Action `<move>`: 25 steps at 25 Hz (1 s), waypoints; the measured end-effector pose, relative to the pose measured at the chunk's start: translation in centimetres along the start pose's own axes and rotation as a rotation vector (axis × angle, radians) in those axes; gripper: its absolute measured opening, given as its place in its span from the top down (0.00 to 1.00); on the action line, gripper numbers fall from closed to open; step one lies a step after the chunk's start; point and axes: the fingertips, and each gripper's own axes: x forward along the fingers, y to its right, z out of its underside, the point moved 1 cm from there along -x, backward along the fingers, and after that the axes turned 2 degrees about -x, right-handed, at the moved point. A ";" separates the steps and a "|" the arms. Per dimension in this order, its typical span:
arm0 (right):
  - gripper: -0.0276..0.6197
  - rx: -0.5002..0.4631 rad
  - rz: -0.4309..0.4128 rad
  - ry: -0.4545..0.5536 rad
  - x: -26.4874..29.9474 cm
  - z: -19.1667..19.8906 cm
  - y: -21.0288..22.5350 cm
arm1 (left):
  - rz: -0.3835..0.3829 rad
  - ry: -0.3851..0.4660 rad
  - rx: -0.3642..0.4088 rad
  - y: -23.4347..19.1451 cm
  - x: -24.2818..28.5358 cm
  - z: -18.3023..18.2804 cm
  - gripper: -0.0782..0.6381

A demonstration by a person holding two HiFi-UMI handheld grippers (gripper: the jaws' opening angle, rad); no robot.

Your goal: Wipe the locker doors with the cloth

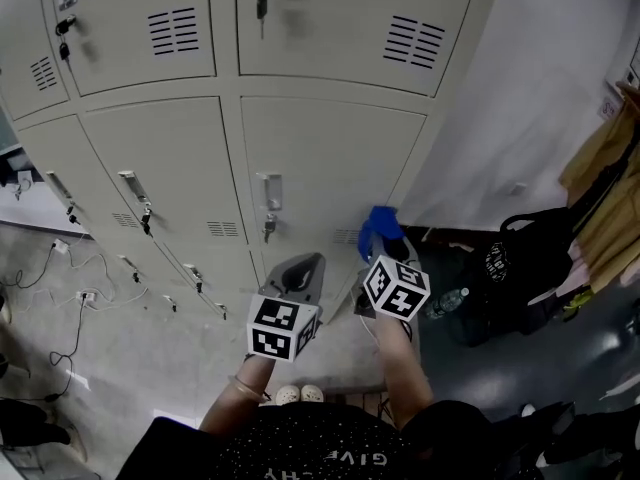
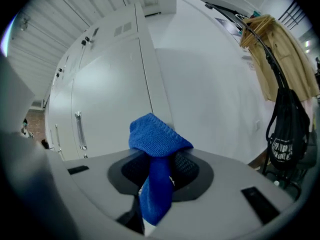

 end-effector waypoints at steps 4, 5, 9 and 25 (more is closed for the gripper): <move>0.79 -0.024 -0.036 0.097 -1.7 -4.3 -1.7 | 0.006 0.051 -0.003 0.2 -0.2 -2.0 0.88; 0.79 -0.028 -0.044 0.116 -2.0 -5.2 -2.0 | 0.004 0.068 -0.003 0.1 -0.2 -2.7 0.88; 0.79 -0.040 -0.099 0.175 -3.4 -8.7 -4.0 | -0.019 0.147 0.031 -0.3 -0.6 -6.1 0.88; 0.80 -0.062 -0.189 0.299 -9.5 -10.9 -7.9 | -0.095 0.236 0.174 0.7 -2.8 -9.8 0.88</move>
